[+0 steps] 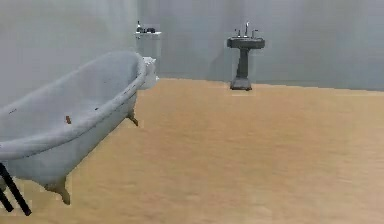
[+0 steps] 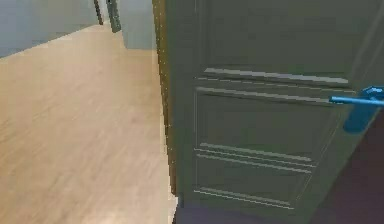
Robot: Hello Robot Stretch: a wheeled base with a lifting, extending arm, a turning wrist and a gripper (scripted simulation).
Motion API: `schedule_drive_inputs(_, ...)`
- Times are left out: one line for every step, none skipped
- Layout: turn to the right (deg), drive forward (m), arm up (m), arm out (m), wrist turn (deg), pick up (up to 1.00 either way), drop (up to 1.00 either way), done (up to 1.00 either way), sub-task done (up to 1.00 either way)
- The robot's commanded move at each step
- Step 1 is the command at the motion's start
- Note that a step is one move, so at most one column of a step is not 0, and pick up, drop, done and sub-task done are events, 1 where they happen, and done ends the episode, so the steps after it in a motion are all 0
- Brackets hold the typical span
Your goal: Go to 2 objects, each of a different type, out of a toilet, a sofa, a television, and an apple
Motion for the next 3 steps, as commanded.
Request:
schedule_drive_inputs(0.0, 1.0, 0.0, 0.0, 0.0, 0.0, 0.0, 0.0, 0.0)
schedule_drive_inputs(0.0, 1.0, 0.0, 0.0, 0.0, 0.0, 0.0, 0.0, 0.0)
schedule_drive_inputs(6.0, 0.0, 0.0, 0.0, 0.0, 0.0, 0.0, 0.0, 0.0)
